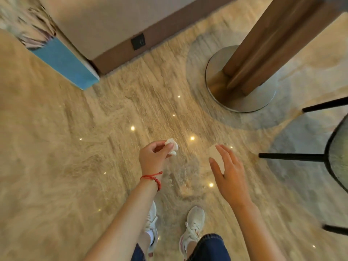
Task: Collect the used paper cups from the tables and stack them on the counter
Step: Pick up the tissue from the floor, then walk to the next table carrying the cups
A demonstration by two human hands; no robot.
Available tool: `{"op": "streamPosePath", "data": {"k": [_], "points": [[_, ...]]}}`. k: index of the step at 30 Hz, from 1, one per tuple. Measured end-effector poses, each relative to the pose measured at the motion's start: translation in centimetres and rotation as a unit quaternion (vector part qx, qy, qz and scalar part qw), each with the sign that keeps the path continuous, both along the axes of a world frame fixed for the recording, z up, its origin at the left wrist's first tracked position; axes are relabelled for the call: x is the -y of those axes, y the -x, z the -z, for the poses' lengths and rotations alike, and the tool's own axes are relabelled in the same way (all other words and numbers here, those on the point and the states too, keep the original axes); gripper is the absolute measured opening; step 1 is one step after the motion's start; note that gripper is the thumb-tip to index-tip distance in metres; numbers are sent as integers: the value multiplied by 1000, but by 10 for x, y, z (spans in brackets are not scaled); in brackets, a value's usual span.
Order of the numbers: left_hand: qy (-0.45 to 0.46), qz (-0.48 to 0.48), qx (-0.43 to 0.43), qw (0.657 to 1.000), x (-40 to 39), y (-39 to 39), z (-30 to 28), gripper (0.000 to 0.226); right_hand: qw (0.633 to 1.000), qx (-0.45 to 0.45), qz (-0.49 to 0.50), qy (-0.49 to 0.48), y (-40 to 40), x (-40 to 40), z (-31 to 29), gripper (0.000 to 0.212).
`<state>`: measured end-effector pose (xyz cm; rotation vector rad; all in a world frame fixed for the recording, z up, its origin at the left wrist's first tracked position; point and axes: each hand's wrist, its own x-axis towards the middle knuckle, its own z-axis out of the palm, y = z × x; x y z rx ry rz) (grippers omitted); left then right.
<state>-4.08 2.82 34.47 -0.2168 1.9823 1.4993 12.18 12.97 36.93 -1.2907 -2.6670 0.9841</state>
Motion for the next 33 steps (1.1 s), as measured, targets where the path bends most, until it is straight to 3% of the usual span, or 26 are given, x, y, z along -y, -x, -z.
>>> {"op": "streamPosePath", "data": {"k": [3,6,8,15,21,25,33], "points": [[-21,10,-7,1000,-2,9,-78,5,999,-32,19,-17,9,8,-76,48],[-31,33,-19,999,-5,16,-152,16,998,-49,28,-41,15,15,-145,43],[-60,33,-29,997,-7,21,-197,12,996,-57,32,-59,18,19,-184,42],[-142,40,-67,987,-4,37,-308,11,988,-79,32,-127,25,23,-278,44],[-164,77,-102,978,7,39,-349,11,982,-110,57,-146,26,24,-325,45],[-165,113,-104,974,6,38,-356,7,974,-153,124,-112,26,19,-337,46],[-172,165,-114,964,-55,43,-373,9,955,-183,206,-114,13,-31,-342,44]]}}
